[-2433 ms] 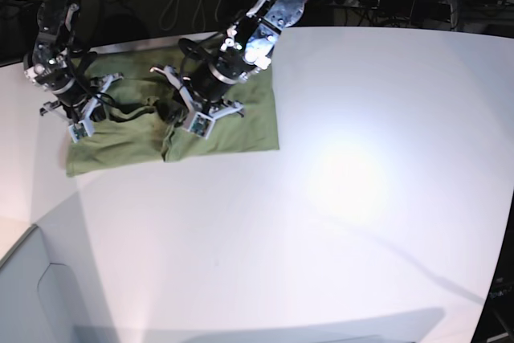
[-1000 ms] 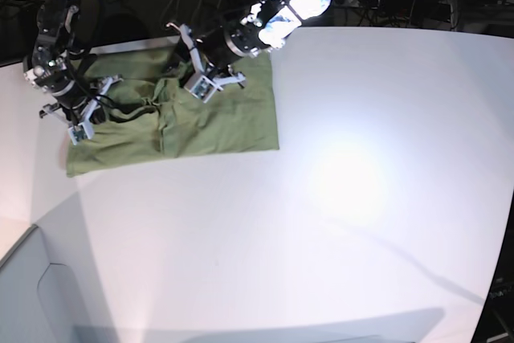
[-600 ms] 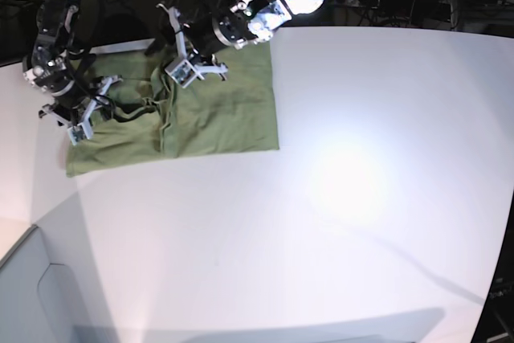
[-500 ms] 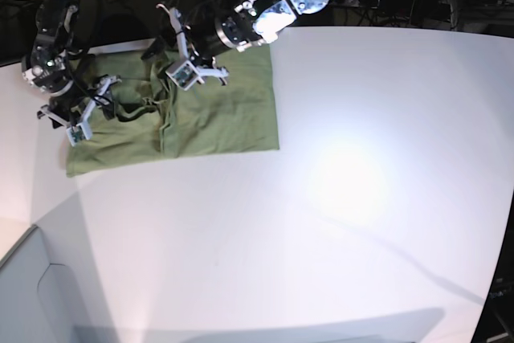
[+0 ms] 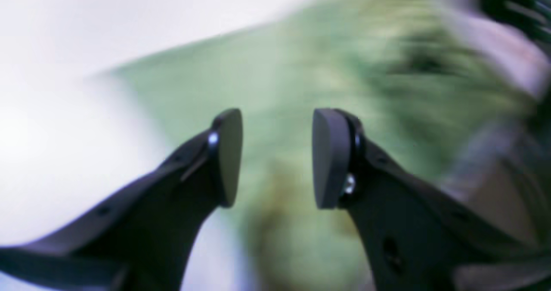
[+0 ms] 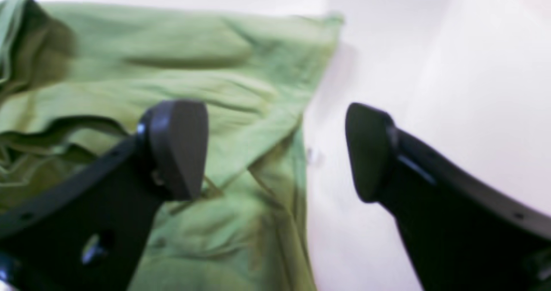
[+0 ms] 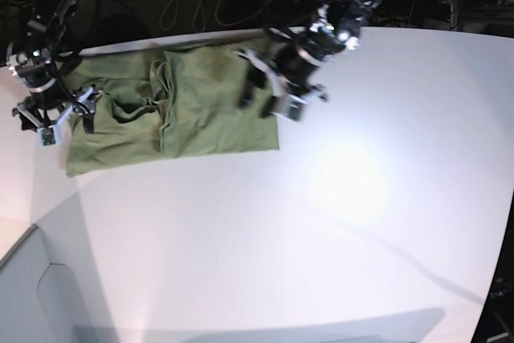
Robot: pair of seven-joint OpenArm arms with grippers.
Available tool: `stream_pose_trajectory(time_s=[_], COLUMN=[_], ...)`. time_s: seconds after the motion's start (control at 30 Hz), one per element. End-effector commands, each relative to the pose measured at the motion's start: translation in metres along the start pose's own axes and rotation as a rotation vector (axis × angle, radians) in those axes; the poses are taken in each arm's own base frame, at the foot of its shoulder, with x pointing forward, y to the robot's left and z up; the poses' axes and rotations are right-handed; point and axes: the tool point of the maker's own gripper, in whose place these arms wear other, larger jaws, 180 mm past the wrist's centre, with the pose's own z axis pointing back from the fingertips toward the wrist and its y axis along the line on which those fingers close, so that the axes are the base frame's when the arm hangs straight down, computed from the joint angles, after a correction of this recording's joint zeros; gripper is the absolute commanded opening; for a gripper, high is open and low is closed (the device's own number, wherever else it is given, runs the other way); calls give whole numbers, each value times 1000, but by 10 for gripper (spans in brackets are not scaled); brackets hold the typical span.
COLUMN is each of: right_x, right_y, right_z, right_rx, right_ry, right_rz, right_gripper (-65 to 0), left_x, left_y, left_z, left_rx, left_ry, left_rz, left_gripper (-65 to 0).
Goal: Fold the T-shirt properly
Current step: 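Lay the folded end down, open the left gripper and lift away, then grasp the folded bundle with the right gripper and lift it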
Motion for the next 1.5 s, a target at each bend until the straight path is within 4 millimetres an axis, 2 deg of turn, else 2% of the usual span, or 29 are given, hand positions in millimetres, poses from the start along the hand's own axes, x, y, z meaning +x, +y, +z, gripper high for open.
stream_pose_trajectory(time_s=[0.0, 0.07, 0.1, 0.23, 0.47, 0.7, 0.83, 0.97, 1.13, 1.17, 1.27, 1.37, 1.47], right_x=[8, -3, -3, -18, -35, -42, -50, -54, -54, -53, -46, -25, -8], right_y=[-1, 1, 1, 3, -11, -6, 6, 21, 22, 22, 20, 15, 16], right_z=[-1, -8, -13, -27, -32, -32, -33, -34, -35, -35, -33, -25, -15], right_rx=[10, 24, 29, 51, 27, 40, 69, 106, 110, 109, 103, 79, 69], right_ry=[-32, -6, -6, 33, 64, 85, 107, 122, 125, 123, 106, 56, 13], right_rz=[-1, -27, -38, -91, -167, -166, -151, -128, -125, -124, -111, -70, -24], right_gripper=[-144, -128, -126, -126, -127, -140, -246, -402, -624, -650, -648, -650, -650], left_x=[9, 7, 7, 1, -3, -1, -1, -2, -7, -8, -9, -11, -11], left_y=[13, 46, 59, 87, 85, 81, 81, 81, 80, 80, 78, 65, 62], left_z=[3, 11, 15, 23, 22, 19, 19, 20, 21, 21, 21, 16, 14], left_rx=[31, 122, 160, 234, 234, 229, 229, 229, 230, 230, 226, 196, 191], left_ry=[-40, -41, -46, -35, -30, -37, -37, -34, -24, -23, -21, -15, -19], left_rz=[12, 37, 45, 65, 81, 94, 93, 95, 100, 100, 101, 106, 115], left_gripper=[-389, -389, -389, -389, -389, -389, -389, -389, -389, -389, -389, -389, -389])
